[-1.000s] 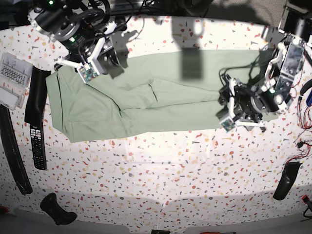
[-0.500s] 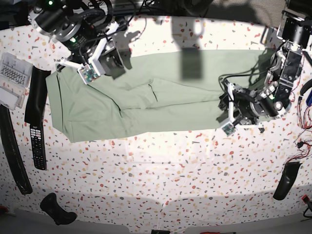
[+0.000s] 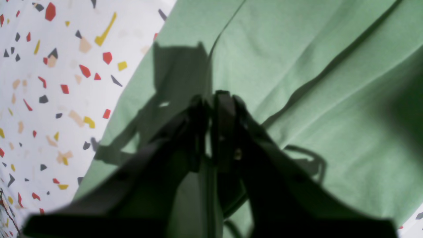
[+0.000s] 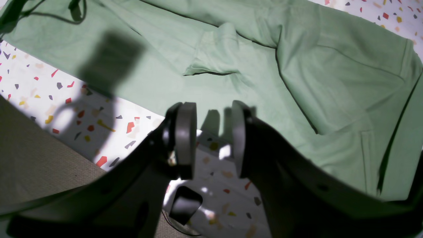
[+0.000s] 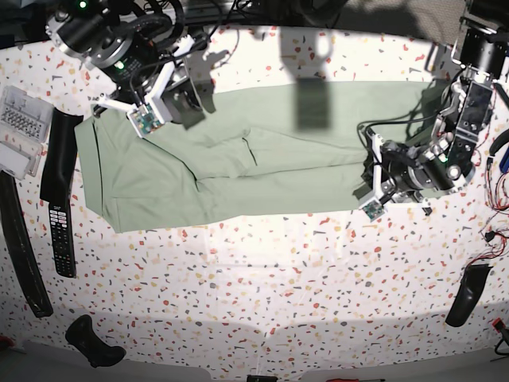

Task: Fold the T-shirt properly
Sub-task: 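Grasp the strip end with the left gripper and lift it, then fold the strip end with the left gripper toward the right gripper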

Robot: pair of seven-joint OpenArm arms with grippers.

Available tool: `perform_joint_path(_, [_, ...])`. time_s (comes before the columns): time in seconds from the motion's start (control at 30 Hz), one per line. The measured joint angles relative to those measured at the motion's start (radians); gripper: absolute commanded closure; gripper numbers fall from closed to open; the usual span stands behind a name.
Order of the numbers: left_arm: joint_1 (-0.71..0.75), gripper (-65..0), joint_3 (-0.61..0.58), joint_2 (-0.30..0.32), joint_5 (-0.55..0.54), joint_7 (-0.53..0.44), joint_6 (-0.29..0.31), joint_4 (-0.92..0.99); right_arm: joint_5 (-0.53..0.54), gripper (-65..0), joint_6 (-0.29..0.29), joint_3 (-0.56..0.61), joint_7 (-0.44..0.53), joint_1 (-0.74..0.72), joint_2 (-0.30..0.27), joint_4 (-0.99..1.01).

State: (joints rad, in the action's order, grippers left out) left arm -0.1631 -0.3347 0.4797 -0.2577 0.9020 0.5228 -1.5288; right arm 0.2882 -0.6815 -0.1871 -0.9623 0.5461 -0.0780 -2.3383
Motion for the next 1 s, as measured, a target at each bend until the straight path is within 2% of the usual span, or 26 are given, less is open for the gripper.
perform_joint_path(0.07, [0.000, 0.0, 0.000, 0.000, 0.000, 0.000, -0.025, 0.000, 0.000, -18.0, 0.000, 0.000, 0.000, 0.000, 0.000, 0.000])
perform_joint_path(0.3, [0.000, 0.0, 0.000, 0.000, -0.001, 0.106, -0.022, -0.009, 0.000, -18.0, 0.000, 0.000, 0.000, 0.000, 0.000, 0.000])
perform_joint_path(0.43, [0.000, 0.0, 0.000, 0.000, -0.012, 0.131, -0.026, -0.049, 0.000, -18.0, 0.000, 0.000, 0.000, 0.000, 0.000, 0.000])
perform_joint_path(0.67, [-0.001, 0.0, 0.000, 0.023, -0.167, 0.211, -0.025, -0.213, 0.000, -18.0, 0.000, 0.000, 0.000, 0.000, 0.000, 0.000])
perform_joint_path(0.83, [0.023, 0.0, 0.000, 0.031, -0.158, 0.224, -0.025, -0.225, 0.000, -18.0, 0.000, 0.000, 0.000, 0.000, 0.000, 0.000])
perform_joint_path(1.0, [0.115, 0.0, 0.000, 0.031, -0.158, 0.258, -0.021, -0.225, 0.000, -18.0, 0.000, 0.000, 0.000, 0.000, 0.000, 0.000])
